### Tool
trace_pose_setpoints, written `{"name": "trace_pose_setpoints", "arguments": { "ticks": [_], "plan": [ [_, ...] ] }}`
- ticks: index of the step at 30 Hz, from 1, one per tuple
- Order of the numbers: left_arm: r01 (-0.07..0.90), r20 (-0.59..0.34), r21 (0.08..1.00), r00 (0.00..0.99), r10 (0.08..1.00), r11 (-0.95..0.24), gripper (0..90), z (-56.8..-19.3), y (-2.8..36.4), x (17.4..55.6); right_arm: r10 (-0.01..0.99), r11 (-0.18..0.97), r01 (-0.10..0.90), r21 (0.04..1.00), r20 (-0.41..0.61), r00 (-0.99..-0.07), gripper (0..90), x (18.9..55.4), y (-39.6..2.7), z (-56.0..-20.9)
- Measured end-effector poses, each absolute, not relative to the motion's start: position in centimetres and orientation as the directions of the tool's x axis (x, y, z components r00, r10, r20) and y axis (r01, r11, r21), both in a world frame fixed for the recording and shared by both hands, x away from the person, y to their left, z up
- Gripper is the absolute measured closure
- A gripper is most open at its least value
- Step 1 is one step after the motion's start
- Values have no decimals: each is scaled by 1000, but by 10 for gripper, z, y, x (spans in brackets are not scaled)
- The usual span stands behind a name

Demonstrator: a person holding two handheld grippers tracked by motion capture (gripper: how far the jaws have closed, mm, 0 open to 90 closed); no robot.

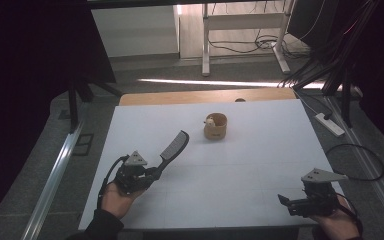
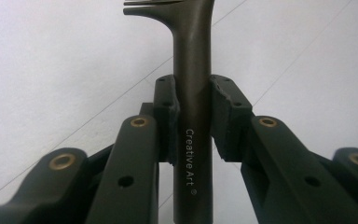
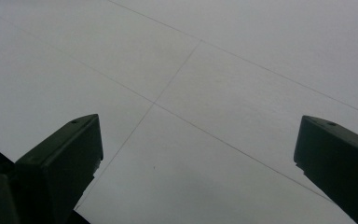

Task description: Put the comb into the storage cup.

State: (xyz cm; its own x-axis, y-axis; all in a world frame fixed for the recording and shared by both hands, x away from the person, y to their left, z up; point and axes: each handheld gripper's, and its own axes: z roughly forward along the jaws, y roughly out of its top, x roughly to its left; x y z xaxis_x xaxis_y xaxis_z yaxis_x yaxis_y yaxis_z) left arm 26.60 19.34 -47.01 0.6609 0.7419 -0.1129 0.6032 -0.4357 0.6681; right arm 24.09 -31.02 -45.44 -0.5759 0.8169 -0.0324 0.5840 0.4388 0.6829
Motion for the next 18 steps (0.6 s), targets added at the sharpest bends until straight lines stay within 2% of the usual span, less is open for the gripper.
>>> {"name": "trace_pose_setpoints", "arguments": {
  "ticks": [9,18],
  "plan": [
    [583,-130,706,665,736,-402,721,-465,189,256,804,447,562,696,-37,-594,8,240,-310,-453],
    [569,-149,734,667,730,-371,721,-460,185,247,778,439,495,750,-43,-626,6,239,-309,-449]
  ]
}}
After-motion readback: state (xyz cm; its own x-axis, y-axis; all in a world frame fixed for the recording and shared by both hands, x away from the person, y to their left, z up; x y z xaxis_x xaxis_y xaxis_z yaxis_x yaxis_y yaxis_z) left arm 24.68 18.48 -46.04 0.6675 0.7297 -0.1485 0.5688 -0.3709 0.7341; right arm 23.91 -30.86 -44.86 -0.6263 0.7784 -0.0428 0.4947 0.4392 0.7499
